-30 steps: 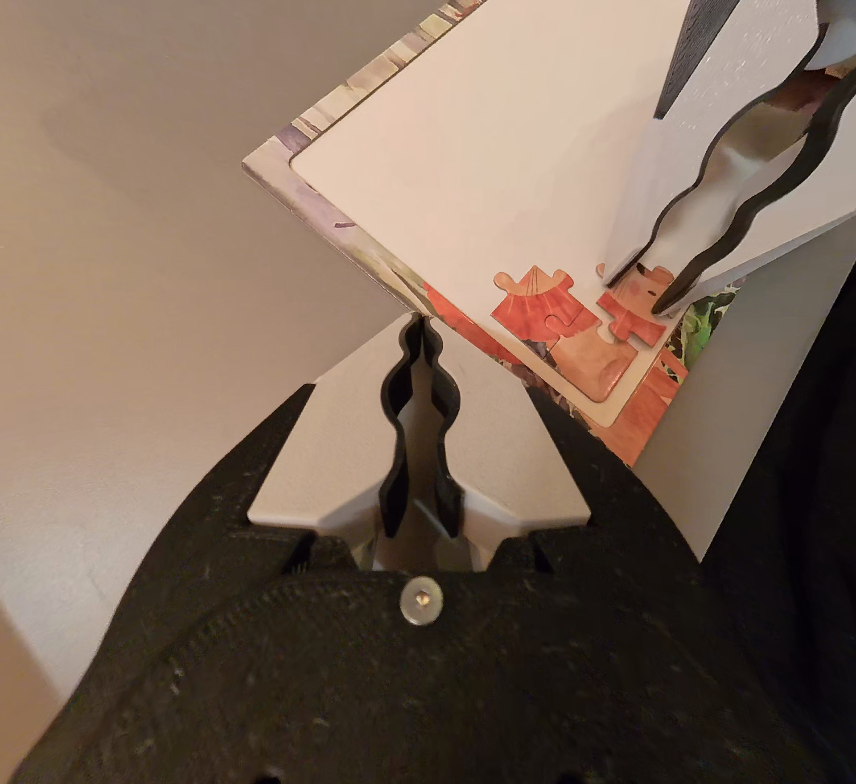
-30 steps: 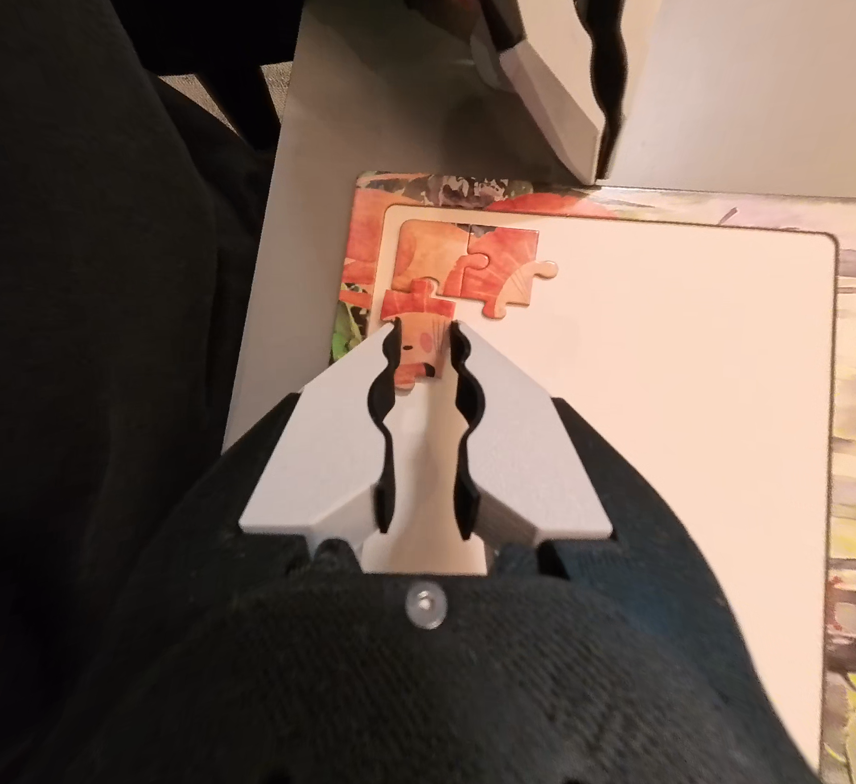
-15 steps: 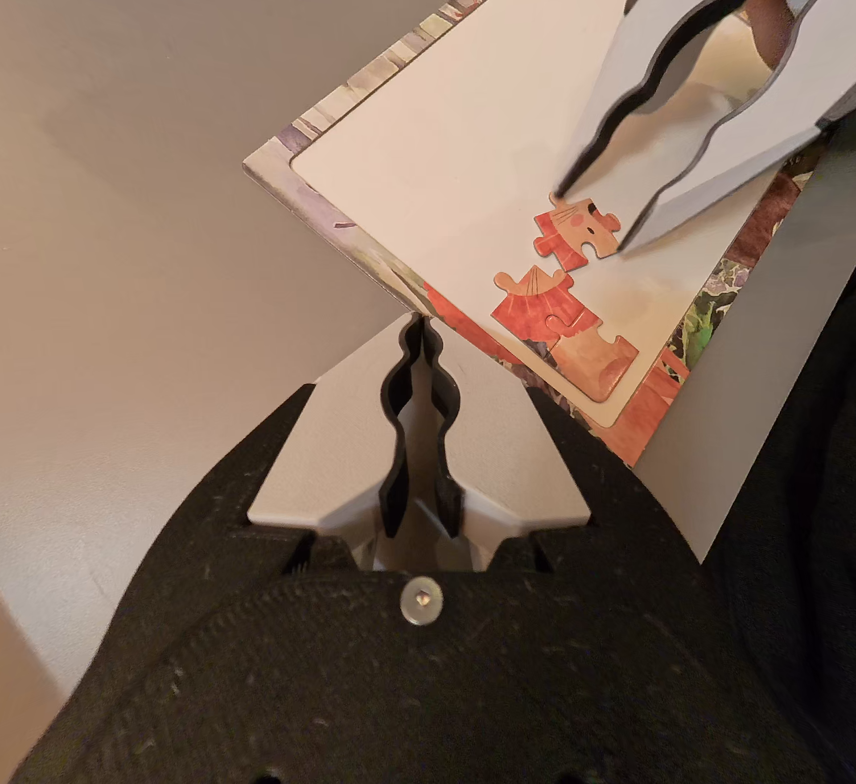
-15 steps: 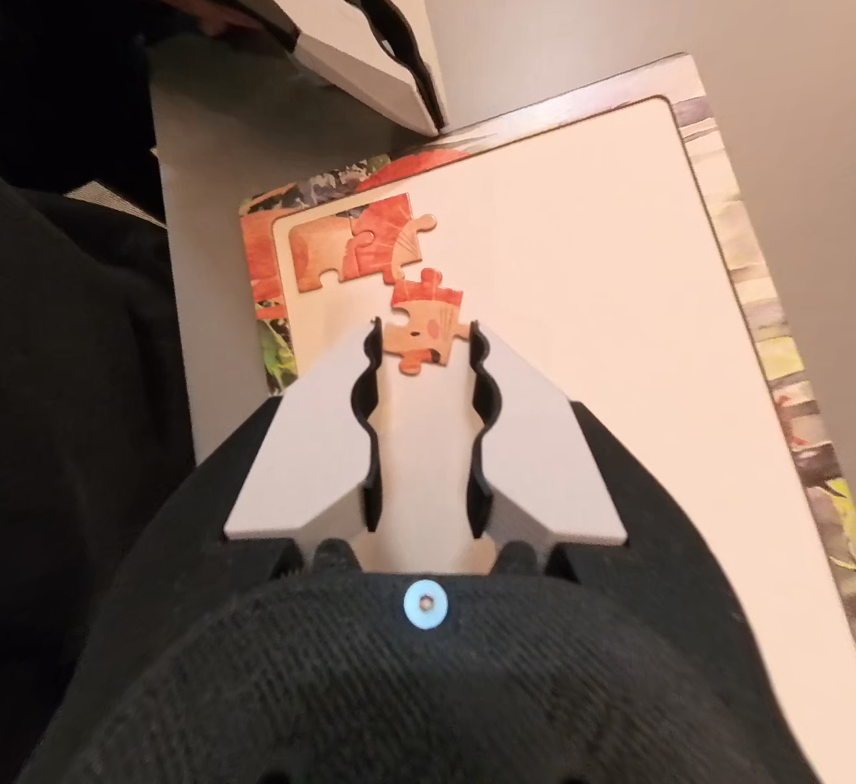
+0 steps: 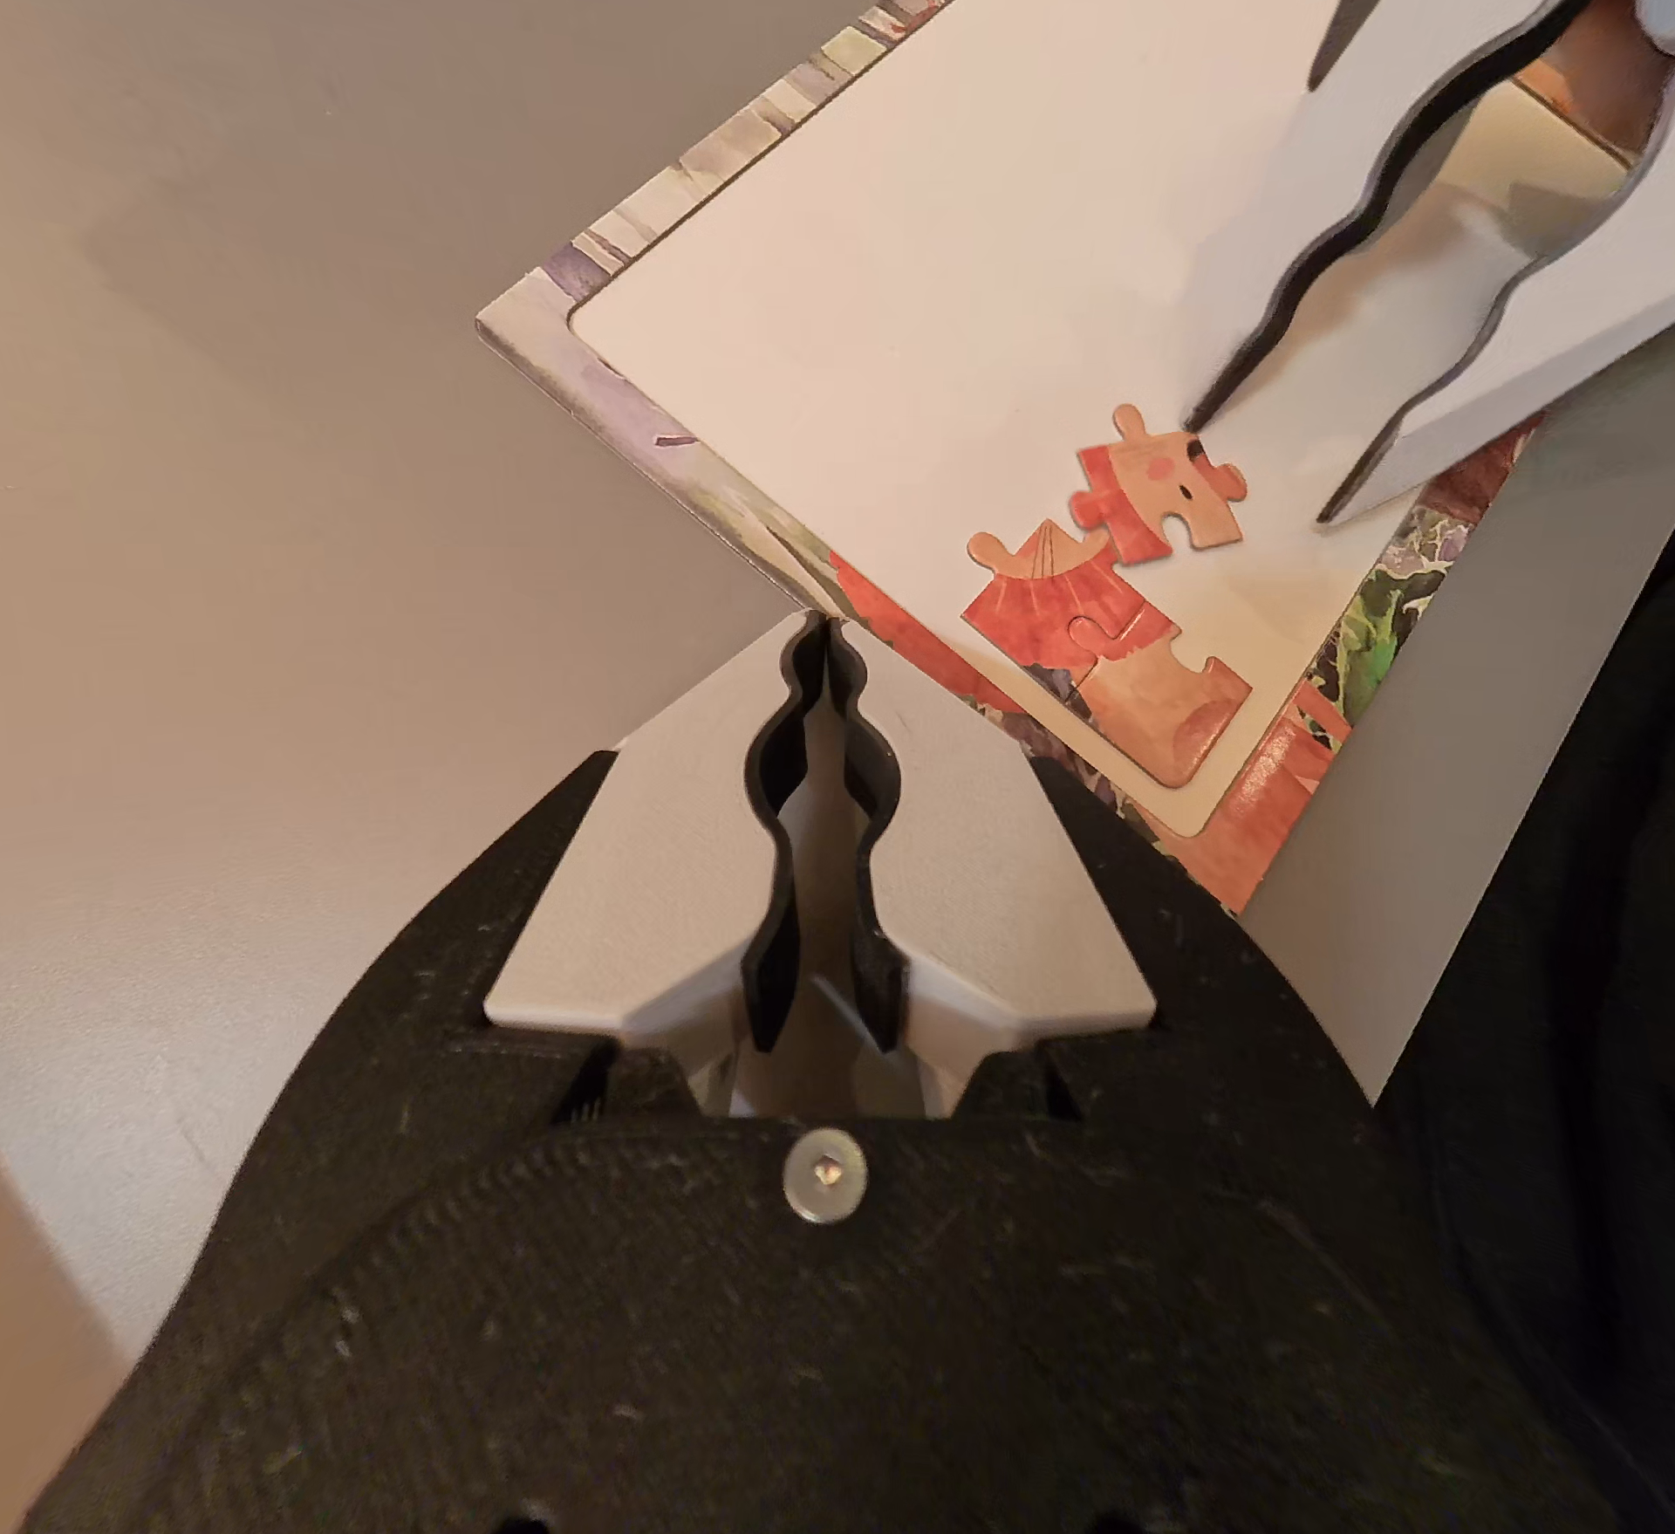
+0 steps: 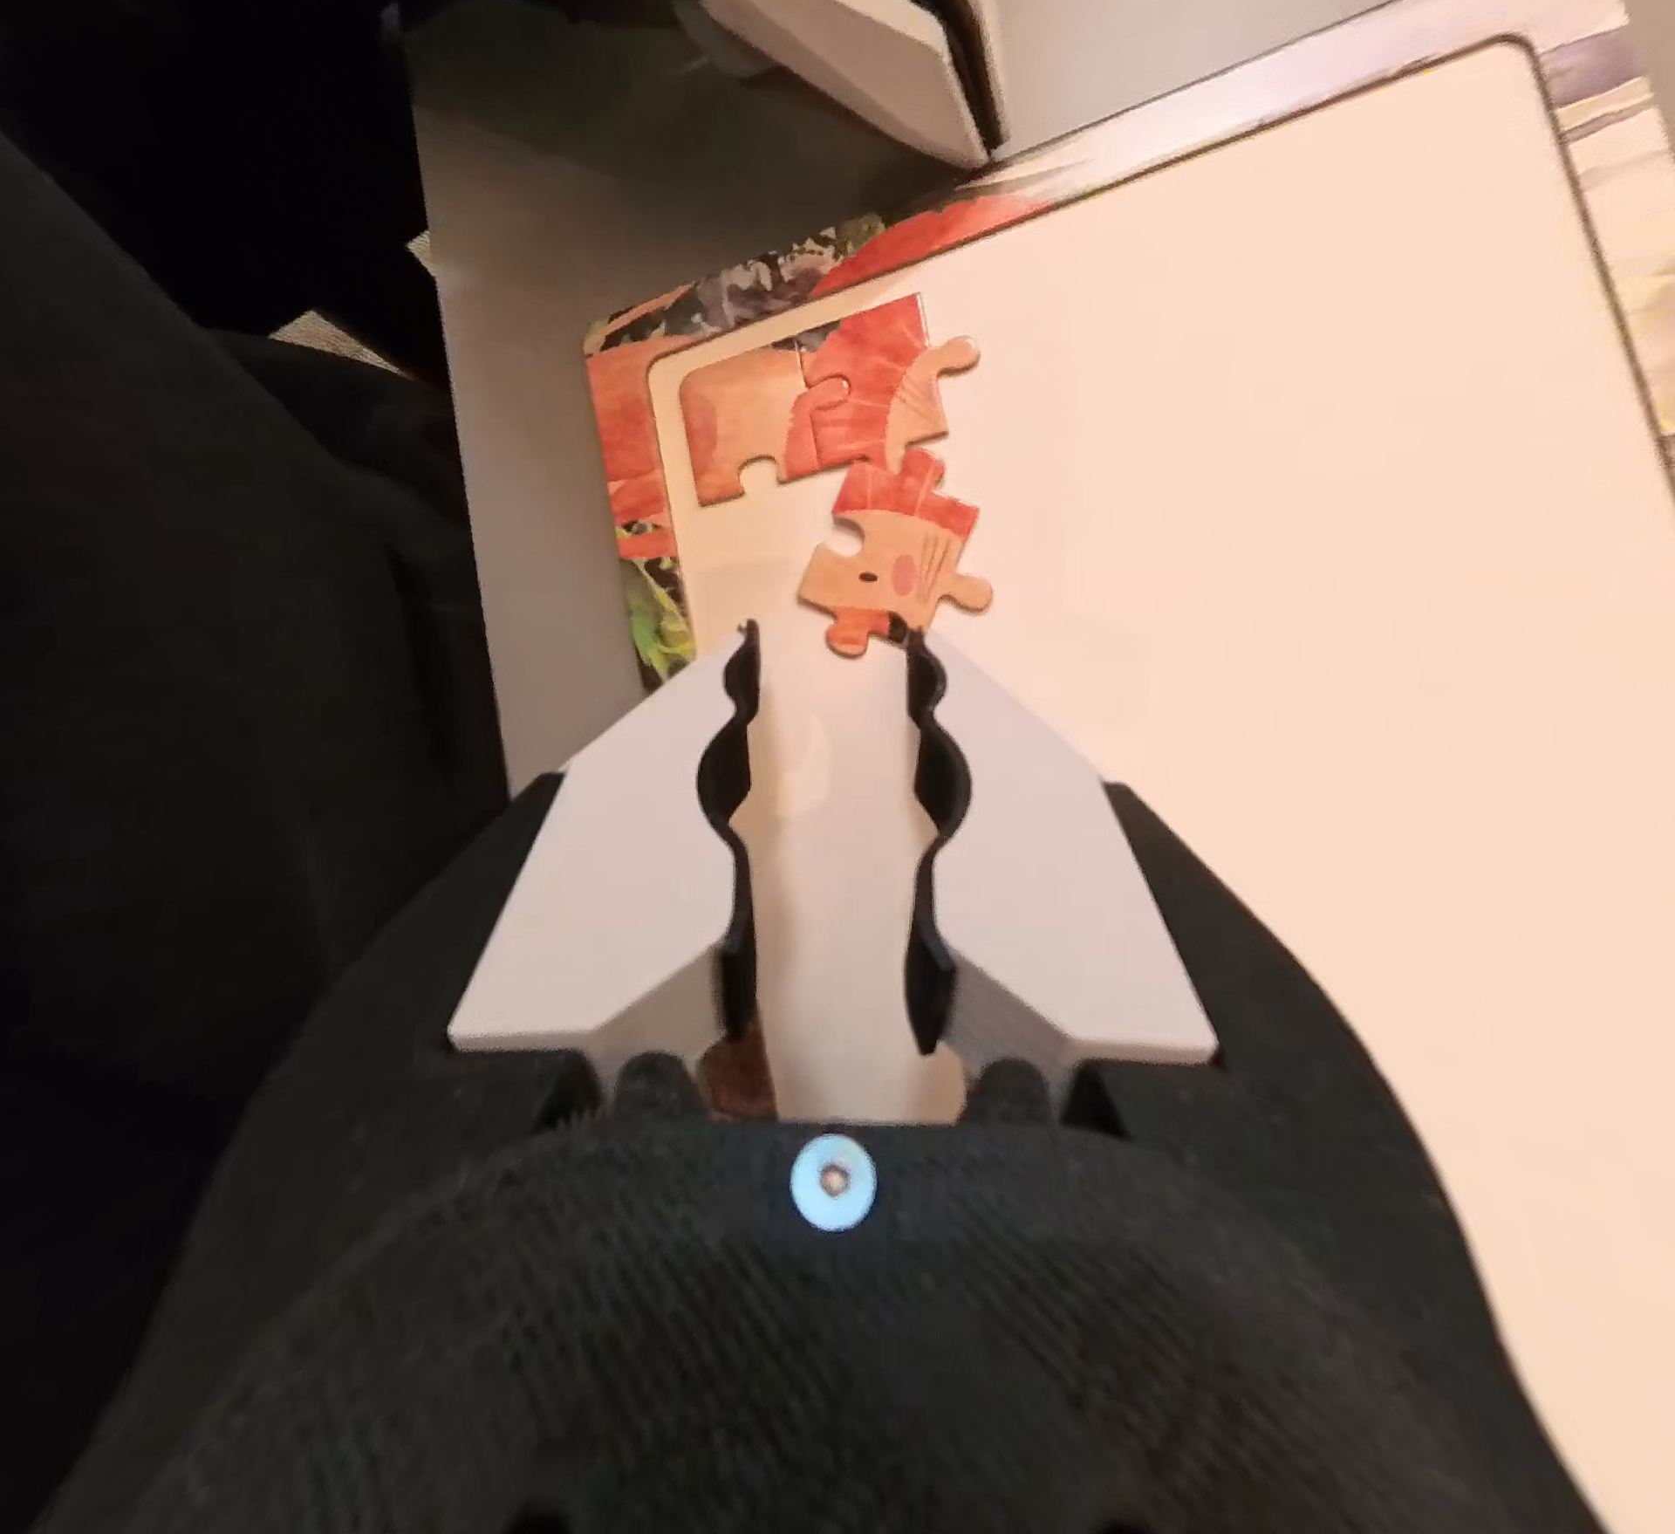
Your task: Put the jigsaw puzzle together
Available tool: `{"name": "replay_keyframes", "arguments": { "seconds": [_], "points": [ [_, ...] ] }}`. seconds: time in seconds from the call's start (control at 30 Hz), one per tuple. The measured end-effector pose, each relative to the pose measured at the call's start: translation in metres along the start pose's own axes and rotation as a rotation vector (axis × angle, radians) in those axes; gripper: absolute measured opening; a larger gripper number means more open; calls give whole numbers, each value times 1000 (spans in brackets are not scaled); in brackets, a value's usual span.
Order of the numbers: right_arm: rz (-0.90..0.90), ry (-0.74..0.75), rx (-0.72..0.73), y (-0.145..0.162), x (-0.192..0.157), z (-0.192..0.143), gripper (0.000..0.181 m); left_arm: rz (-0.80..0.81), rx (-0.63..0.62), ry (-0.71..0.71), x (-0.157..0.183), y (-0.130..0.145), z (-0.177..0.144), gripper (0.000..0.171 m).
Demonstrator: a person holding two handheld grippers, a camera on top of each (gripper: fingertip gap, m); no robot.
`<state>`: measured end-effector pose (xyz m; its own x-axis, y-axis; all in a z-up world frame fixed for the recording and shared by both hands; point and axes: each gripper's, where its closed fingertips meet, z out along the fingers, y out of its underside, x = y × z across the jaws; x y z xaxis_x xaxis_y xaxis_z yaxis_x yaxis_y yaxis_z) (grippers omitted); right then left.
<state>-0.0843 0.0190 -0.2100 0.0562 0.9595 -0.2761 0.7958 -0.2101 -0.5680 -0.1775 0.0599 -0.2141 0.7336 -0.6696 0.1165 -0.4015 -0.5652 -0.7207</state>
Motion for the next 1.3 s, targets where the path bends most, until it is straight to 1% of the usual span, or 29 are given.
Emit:
{"name": "replay_keyframes", "arguments": {
  "seconds": [0.1,0.17,0.23,0.4,0.57,0.67,0.73,0.83,0.9,1.1,1.3],
  "points": [
    [34,-41,-8,0,-12,2,30,2,0,-2,0,0,0,0],
    [24,-66,0,0,-19,4,30,3,0,-3,0,0,0,0],
    [-3,-40,12,-2,-16,3,31,5,0,-4,0,0,0,0],
    [-128,63,77,-10,2,-2,35,11,0,-10,0,0,0,0],
    [-257,68,96,-12,6,2,42,8,0,-8,0,0,0,0],
    [-375,100,76,-10,9,7,42,6,0,-8,0,0,0,0],
    [-414,100,69,-10,8,8,41,4,0,-5,0,0,0,0],
    [-363,75,49,-8,10,10,37,3,0,-5,0,0,0,0],
    [-326,86,54,-10,12,10,30,4,0,-5,0,0,0,0],
    [-228,162,48,-10,13,10,29,2,0,-3,0,0,0,0],
    [0,263,96,-14,18,10,25,6,0,-7,0,0,0,0]
  ]
}}
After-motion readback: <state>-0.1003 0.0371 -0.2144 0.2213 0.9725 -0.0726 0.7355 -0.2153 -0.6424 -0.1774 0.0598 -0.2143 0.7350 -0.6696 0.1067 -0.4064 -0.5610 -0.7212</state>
